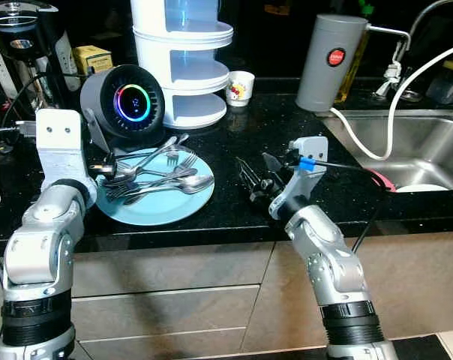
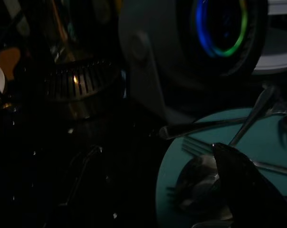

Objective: Kitchen organization

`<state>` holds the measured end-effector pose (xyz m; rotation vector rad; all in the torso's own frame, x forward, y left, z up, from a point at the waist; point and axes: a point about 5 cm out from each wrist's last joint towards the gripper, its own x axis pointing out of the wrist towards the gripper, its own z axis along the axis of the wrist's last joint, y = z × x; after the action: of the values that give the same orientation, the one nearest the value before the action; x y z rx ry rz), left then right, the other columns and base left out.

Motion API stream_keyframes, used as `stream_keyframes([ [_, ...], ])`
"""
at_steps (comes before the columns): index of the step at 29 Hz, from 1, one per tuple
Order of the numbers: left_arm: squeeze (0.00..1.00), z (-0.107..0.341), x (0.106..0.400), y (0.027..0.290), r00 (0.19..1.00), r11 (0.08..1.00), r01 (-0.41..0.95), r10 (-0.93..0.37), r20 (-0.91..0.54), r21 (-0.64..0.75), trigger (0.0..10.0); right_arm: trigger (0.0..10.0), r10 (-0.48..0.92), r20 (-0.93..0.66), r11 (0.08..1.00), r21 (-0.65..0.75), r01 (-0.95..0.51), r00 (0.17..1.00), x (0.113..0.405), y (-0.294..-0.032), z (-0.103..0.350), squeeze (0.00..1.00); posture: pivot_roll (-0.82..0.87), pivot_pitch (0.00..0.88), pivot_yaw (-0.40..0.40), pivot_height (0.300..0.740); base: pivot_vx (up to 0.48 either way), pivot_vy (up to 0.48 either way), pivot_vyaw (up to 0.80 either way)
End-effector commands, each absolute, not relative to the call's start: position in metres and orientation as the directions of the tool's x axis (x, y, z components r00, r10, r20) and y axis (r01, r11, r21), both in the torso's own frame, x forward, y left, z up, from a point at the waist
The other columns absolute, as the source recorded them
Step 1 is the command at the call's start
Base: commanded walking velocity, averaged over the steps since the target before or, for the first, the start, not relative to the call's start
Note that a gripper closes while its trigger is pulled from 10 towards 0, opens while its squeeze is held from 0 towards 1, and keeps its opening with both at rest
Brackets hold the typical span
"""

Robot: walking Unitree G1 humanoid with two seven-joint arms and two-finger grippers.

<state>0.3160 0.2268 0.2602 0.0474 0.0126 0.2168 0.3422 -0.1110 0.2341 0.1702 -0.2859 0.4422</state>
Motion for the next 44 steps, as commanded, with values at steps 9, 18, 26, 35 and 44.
stream_keyframes([
  [9,0.00,0.240,0.318,0.251,0.983,0.985,-0.167,0.163,-0.080,-0.040,10.0,10.0,0.383,0.320,0.897,0.094,-0.431,0.866,0.345,-0.118,0.238,0.00,0.02,0.078,-0.007,0.740,0.000,0.000,0.00],
  [18,0.00,0.223,0.327,0.254,0.988,0.985,-0.101,0.082,-0.134,-0.141,10.0,10.0,0.385,0.325,0.898,0.084,-0.432,0.864,0.347,-0.118,0.241,0.00,0.01,0.082,-0.009,0.740,0.000,0.000,0.00],
  [26,0.00,0.207,0.339,0.254,0.986,0.988,-0.059,0.035,-0.166,-0.142,10.0,10.0,0.383,0.327,0.900,0.080,-0.429,0.864,0.347,-0.119,0.243,0.00,0.00,0.086,-0.013,0.740,0.000,0.000,0.00],
  [35,0.00,0.210,0.363,0.240,0.988,0.987,-0.005,-0.019,-0.153,-0.158,10.0,10.0,0.378,0.330,0.900,0.087,-0.427,0.865,0.345,-0.119,0.242,0.00,-0.01,0.101,0.002,0.740,0.000,0.000,0.00],
  [44,0.00,0.218,0.373,0.192,0.975,0.973,0.170,-0.189,-0.114,-0.156,10.0,10.0,0.351,0.327,0.913,0.090,-0.398,0.877,0.340,-0.126,0.241,0.00,-0.02,0.108,0.020,0.740,0.000,0.000,0.00],
])
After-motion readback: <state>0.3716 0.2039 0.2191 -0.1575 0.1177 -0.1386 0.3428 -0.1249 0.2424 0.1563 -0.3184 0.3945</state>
